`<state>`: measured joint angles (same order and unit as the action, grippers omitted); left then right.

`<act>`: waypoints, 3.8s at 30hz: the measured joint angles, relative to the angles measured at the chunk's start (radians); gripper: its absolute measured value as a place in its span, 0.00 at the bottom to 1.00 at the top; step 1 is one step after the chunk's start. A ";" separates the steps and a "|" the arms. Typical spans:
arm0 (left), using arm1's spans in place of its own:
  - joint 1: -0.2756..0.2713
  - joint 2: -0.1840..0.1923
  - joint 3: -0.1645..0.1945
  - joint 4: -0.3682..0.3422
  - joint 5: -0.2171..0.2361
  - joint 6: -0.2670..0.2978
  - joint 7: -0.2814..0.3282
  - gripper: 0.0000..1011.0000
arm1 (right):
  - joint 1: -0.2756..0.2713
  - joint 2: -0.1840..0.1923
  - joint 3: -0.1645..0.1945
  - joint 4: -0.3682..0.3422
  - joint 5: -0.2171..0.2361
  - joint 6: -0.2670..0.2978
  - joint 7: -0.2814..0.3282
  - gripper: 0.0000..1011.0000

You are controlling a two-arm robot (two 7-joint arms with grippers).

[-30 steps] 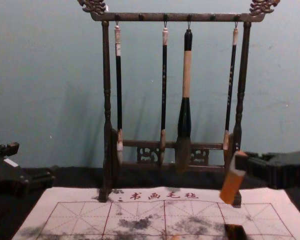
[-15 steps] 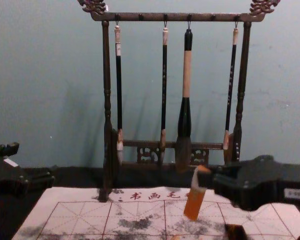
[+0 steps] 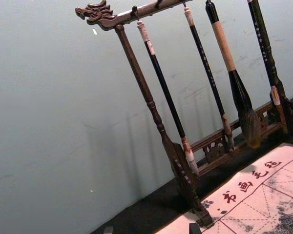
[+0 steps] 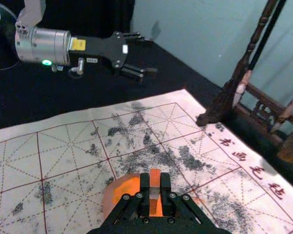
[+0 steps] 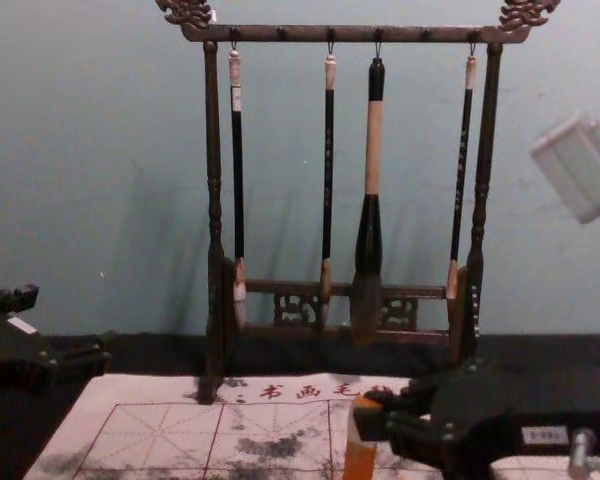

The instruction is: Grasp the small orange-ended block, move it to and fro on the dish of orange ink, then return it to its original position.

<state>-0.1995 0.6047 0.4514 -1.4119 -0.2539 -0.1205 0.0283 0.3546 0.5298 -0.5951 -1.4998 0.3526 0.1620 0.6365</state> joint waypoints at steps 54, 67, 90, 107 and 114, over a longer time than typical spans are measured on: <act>0.000 0.000 0.000 0.000 0.000 0.000 0.000 0.99 | 0.080 -0.053 -0.060 0.086 0.036 0.101 -0.010 0.12; 0.000 0.000 0.000 0.000 0.000 0.000 0.000 0.99 | 0.081 -0.054 -0.065 0.089 0.033 0.108 -0.021 0.12; 0.000 0.000 0.000 0.000 0.000 0.000 0.000 0.99 | 0.082 -0.047 -0.062 0.087 0.025 0.116 -0.028 0.12; 0.000 0.000 0.000 0.000 0.000 0.000 0.000 0.99 | 0.062 -0.013 -0.054 0.049 0.035 0.112 -0.011 0.12; 0.000 0.000 0.000 0.000 0.000 0.000 0.000 0.99 | 0.052 0.002 -0.057 0.032 0.039 0.106 -0.002 0.12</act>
<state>-0.1996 0.6047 0.4514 -1.4120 -0.2539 -0.1205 0.0282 0.4062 0.5321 -0.6525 -1.4674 0.3918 0.2678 0.6347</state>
